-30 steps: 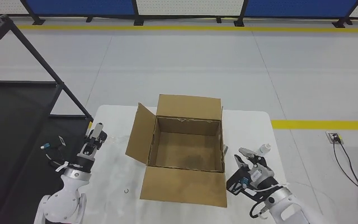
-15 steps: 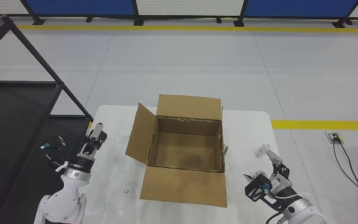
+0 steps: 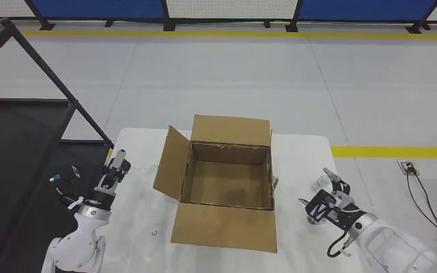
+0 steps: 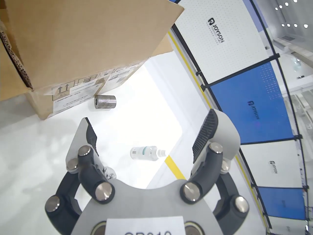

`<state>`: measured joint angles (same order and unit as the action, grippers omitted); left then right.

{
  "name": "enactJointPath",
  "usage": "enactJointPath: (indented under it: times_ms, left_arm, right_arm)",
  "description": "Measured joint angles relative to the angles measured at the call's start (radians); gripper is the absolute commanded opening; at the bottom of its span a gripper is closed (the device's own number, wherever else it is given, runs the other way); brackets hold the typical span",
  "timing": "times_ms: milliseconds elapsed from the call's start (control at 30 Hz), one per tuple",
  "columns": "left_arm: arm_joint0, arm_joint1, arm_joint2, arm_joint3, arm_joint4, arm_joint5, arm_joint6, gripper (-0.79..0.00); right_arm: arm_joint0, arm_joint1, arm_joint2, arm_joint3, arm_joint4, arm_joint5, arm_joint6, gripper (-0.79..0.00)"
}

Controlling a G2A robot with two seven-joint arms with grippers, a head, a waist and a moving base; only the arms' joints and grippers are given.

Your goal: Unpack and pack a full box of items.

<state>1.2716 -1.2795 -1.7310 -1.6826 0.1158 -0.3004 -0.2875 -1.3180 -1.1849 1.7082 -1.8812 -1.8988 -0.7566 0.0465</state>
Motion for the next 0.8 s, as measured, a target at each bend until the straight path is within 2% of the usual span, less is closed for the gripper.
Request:
enactJointPath:
  times_ms: [100,200,400,500,800]
  left_arm:
    - [0.001,0.000,0.001,-0.001,0.000,0.002,0.002,0.000]
    - [0.003,0.000,0.008,-0.005,-0.002,0.012,0.007,0.000]
    - [-0.004,0.002,0.023,0.002,0.003,0.018,0.016,0.000]
    - [-0.002,0.003,0.027,0.000,0.007,0.015,0.023,0.000]
    - [0.019,0.005,0.033,-0.010,0.017,0.016,0.057,0.000]
  right_arm:
    - [0.110,0.015,-0.005,0.118,0.021,-0.149,-0.044,0.000]
    - [0.197,0.028,-0.027,0.228,0.030,-0.249,-0.099,0.000]
    - [0.304,0.058,-0.122,0.412,-0.007,-0.256,-0.243,0.000]
    - [0.359,0.066,-0.191,0.502,-0.039,-0.256,-0.273,0.000]
    - [0.509,0.059,-0.371,0.699,-0.058,-0.246,-0.383,0.000]
